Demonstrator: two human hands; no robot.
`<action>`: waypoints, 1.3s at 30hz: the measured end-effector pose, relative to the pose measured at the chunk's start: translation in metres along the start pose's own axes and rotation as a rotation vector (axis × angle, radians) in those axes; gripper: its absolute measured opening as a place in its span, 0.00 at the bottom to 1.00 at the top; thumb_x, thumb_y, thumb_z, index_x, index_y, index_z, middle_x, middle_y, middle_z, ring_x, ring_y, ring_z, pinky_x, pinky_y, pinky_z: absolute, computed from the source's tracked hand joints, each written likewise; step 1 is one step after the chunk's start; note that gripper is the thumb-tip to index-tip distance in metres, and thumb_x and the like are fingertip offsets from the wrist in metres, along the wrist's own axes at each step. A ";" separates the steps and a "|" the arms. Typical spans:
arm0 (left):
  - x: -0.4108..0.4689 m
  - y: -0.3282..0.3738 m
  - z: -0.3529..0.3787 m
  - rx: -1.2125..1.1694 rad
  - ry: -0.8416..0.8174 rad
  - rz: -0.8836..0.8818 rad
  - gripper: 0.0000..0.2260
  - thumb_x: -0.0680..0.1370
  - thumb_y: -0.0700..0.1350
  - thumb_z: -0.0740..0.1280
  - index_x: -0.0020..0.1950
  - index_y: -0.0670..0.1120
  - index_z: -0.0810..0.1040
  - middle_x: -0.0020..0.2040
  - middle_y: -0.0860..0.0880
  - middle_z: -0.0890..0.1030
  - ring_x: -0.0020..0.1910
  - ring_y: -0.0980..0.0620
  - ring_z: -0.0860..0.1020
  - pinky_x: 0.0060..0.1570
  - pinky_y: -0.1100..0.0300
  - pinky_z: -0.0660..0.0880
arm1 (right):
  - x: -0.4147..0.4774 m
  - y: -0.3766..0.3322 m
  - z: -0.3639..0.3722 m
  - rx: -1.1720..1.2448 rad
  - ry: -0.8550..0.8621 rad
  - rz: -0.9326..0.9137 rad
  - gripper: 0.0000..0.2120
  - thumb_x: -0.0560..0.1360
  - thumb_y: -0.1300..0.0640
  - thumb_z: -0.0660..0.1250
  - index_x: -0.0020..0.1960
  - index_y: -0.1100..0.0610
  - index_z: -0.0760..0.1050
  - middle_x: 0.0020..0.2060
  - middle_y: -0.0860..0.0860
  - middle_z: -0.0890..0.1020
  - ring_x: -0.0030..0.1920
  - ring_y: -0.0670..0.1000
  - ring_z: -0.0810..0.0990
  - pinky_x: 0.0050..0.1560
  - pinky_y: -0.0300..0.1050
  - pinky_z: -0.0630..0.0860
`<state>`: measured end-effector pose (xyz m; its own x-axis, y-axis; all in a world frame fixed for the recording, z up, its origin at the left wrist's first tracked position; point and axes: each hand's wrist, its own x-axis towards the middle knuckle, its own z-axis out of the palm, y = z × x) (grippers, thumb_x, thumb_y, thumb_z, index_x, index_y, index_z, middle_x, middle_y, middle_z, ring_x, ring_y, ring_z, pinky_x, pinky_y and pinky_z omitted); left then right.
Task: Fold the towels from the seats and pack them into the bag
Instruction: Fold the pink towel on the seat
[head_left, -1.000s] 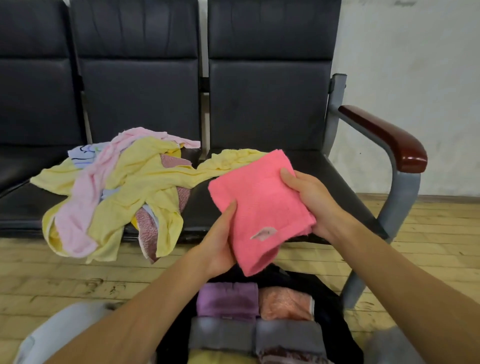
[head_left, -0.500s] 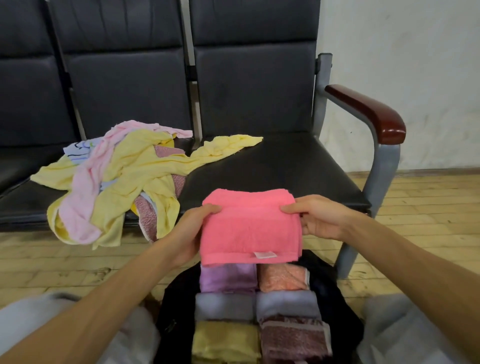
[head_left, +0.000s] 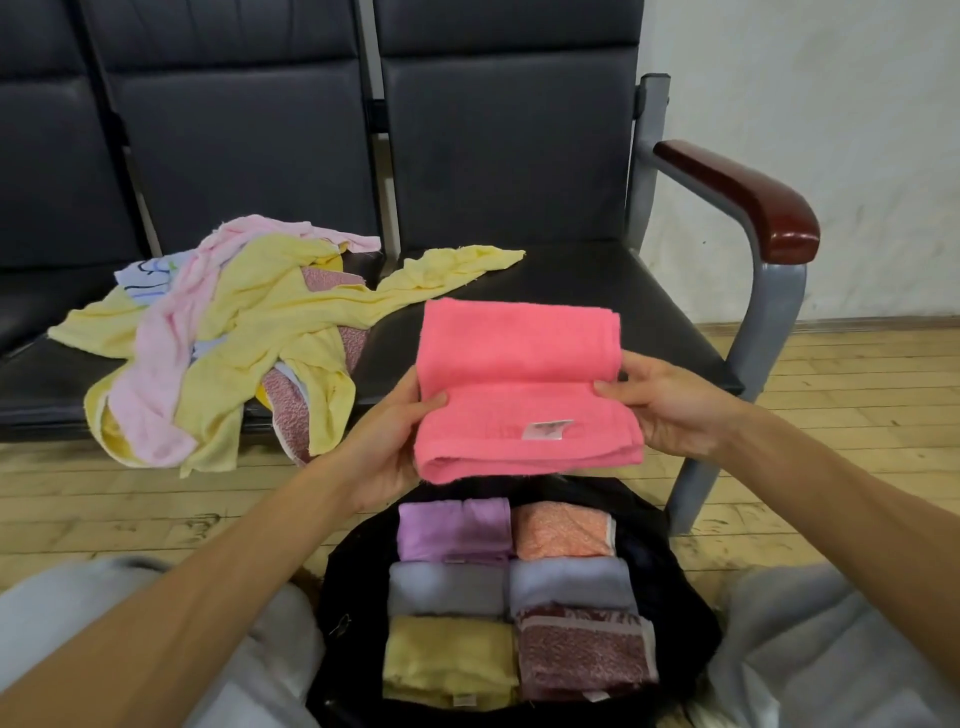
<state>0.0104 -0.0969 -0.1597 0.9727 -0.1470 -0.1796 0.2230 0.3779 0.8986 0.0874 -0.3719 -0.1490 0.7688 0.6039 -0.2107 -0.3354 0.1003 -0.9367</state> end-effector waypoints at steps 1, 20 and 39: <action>0.002 -0.001 -0.001 -0.007 -0.008 0.020 0.17 0.82 0.37 0.58 0.64 0.55 0.74 0.51 0.50 0.83 0.41 0.54 0.80 0.33 0.60 0.79 | -0.001 -0.002 0.001 -0.001 0.006 -0.030 0.20 0.74 0.66 0.63 0.66 0.56 0.74 0.57 0.60 0.82 0.51 0.55 0.84 0.46 0.47 0.83; 0.014 -0.018 -0.002 0.281 0.143 -0.045 0.27 0.68 0.28 0.73 0.64 0.43 0.75 0.60 0.41 0.79 0.58 0.43 0.79 0.53 0.49 0.80 | 0.004 0.012 -0.001 -0.249 0.108 0.227 0.19 0.68 0.73 0.71 0.59 0.65 0.78 0.55 0.59 0.83 0.54 0.56 0.83 0.52 0.47 0.82; 0.087 -0.160 -0.017 0.338 0.276 -0.398 0.12 0.77 0.42 0.69 0.59 0.40 0.76 0.51 0.39 0.84 0.51 0.41 0.83 0.54 0.39 0.78 | 0.037 0.109 -0.070 -0.359 0.107 0.593 0.19 0.72 0.68 0.72 0.61 0.60 0.76 0.59 0.57 0.80 0.61 0.57 0.79 0.58 0.51 0.79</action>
<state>0.0604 -0.1548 -0.3262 0.8092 0.0424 -0.5860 0.5856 0.0237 0.8103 0.1172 -0.3938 -0.2789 0.5672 0.3927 -0.7239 -0.5286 -0.5004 -0.6857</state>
